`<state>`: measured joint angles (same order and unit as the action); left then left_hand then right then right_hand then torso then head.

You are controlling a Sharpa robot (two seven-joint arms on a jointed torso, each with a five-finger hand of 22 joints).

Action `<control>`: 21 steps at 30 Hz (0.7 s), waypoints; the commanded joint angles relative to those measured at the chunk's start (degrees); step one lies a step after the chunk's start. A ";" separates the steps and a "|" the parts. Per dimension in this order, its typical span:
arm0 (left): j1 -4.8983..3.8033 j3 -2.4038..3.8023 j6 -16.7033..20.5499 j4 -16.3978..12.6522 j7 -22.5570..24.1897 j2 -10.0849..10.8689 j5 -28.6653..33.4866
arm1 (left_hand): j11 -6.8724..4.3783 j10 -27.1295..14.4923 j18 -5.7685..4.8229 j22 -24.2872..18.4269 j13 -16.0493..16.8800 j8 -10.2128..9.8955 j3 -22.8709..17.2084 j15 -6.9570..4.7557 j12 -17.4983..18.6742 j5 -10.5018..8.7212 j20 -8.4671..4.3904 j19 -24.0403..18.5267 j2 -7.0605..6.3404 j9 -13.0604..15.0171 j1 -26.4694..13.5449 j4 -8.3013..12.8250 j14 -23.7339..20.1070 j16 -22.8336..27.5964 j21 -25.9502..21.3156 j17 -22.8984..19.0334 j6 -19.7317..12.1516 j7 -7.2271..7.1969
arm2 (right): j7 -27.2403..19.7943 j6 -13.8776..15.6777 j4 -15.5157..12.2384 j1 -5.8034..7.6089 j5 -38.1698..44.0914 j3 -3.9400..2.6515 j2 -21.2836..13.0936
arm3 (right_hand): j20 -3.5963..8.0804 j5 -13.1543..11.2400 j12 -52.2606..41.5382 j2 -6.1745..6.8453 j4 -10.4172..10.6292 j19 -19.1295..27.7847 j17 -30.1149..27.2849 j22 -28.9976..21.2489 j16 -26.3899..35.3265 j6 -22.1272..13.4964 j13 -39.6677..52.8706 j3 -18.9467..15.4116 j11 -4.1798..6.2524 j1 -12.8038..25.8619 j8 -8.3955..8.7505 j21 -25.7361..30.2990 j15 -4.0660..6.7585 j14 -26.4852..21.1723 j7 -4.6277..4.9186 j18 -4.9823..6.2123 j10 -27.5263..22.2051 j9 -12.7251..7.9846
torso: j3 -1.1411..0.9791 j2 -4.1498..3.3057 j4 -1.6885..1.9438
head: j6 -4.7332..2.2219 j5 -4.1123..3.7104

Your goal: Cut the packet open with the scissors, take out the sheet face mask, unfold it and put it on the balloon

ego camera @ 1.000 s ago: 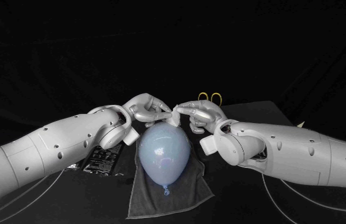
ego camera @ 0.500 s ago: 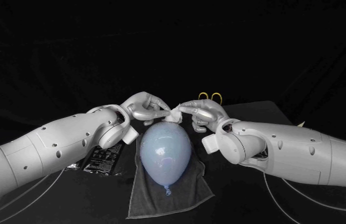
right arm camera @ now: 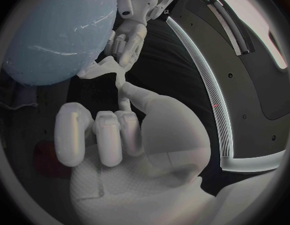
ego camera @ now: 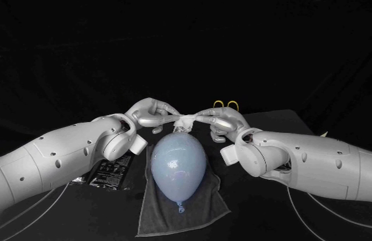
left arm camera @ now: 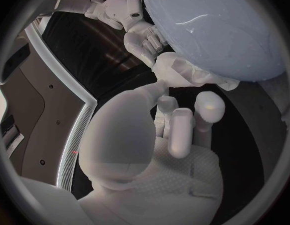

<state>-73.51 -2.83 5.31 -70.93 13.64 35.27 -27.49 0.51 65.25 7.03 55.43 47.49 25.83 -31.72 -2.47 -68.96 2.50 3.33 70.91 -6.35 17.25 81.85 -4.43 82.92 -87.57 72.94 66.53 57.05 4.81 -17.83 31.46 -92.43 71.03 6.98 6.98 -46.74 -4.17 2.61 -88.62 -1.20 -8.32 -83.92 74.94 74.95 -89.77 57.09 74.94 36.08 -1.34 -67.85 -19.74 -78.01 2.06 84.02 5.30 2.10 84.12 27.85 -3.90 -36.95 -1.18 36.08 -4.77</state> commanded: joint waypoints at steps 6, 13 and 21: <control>-0.04 0.05 0.23 0.32 0.05 0.37 3.68 | -0.07 -0.09 -0.39 -0.27 -0.56 0.37 -0.49 -0.39 0.17 0.33 -0.26 -0.25 -0.02 5.74 -0.95 -0.05 -0.01 0.01 -0.06 -0.24 -0.48 0.21 | -0.02 2.01 0.29 -0.01 1.54 -0.03 -0.32 | 0.23 0.17 -0.06 -0.32 -0.02 -0.24 15.06 11.02 -0.23 -0.01 14.00 0.41 0.45 0.45 -4.09 -0.30 0.25 5.98 -0.27 0.68 4.94 9.13 | -0.02 -0.05 -0.03 | -0.07 -0.03; -0.05 0.05 0.97 0.40 -0.07 0.44 5.36 | -0.08 -0.11 -0.41 -0.15 -0.58 0.42 -0.57 -0.40 0.21 0.33 -0.27 -0.21 -0.03 5.77 -1.03 -0.02 -0.05 0.03 0.00 -0.37 -0.54 0.20 | 0.12 2.35 0.25 -0.01 2.18 -0.03 -0.43 | 0.24 0.17 -0.12 -0.29 -0.08 -0.31 15.06 11.07 -0.23 -0.08 14.05 0.50 0.48 0.48 -4.24 -0.41 0.27 5.98 -0.29 0.66 4.98 9.33 | -0.02 -0.03 0.00 | -0.13 -0.03; -0.05 0.05 2.26 0.49 0.00 0.43 7.82 | -0.11 -0.19 -0.40 -0.19 -0.79 0.59 -0.84 -0.43 0.37 0.36 -0.29 -0.26 -0.06 5.84 -1.14 0.16 -0.07 0.06 -0.02 -0.41 -0.61 0.16 | 0.34 2.50 -0.10 -0.01 2.78 -0.03 -0.72 | 0.24 0.17 -0.12 -0.29 -0.08 -0.31 15.06 11.07 -0.23 -0.08 14.05 0.50 0.48 0.48 -4.24 -0.41 0.27 5.98 -0.29 0.66 4.98 9.33 | -0.01 -0.03 -0.03 | -0.28 0.03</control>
<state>-73.51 -2.85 6.43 -70.40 13.33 35.77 -22.26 0.53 65.22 7.02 55.21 46.78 26.21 -32.22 -2.45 -68.94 2.66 3.28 70.84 -6.43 17.26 81.16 -4.24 82.92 -87.57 72.94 66.18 56.65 4.83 -17.47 33.89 -92.39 71.01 8.49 6.98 -47.45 -4.19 2.57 -88.61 -0.89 -8.47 -83.89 74.90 74.92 -89.75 56.73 74.94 36.22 -1.14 -67.54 -20.86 -78.19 2.04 84.01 5.27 2.10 83.92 27.86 -3.92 -36.99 -1.19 35.85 -4.75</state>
